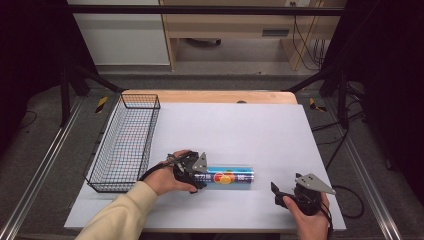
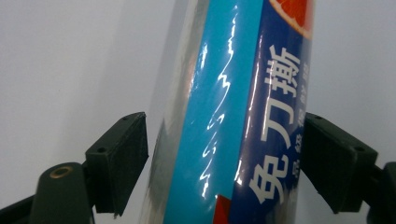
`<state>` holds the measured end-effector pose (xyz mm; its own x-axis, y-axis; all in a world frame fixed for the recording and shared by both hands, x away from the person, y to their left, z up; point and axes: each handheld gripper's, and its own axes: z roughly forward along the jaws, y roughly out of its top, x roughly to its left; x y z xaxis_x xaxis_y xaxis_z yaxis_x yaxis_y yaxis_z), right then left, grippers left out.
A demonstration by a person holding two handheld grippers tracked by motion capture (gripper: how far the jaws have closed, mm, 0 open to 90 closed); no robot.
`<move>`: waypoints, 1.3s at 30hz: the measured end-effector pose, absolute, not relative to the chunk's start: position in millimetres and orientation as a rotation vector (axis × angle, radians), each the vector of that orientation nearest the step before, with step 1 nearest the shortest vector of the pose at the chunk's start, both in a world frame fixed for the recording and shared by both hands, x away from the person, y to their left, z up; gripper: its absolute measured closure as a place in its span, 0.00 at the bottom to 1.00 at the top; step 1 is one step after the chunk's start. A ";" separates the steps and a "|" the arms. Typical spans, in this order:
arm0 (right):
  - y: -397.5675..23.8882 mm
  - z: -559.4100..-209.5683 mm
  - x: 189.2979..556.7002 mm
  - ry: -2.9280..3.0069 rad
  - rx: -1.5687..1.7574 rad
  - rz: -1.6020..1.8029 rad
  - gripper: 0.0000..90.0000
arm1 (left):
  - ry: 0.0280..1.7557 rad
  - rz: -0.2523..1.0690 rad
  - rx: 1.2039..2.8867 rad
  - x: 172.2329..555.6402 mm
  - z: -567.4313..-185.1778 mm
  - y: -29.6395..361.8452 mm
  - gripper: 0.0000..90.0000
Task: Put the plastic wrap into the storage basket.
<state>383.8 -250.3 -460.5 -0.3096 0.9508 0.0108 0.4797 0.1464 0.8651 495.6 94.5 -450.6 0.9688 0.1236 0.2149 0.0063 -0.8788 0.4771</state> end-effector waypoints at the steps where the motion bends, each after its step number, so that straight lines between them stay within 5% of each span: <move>1: -250.2 -460.5 383.9 1.870 1.365 1.088 0.11 | 0.089 0.324 2.631 495.1 -451.1 92.9 0.23; 39: -249.2 -461.1 384.4 1.877 1.360 1.095 0.12 | 0.016 0.394 2.711 491.4 -451.7 83.8 0.32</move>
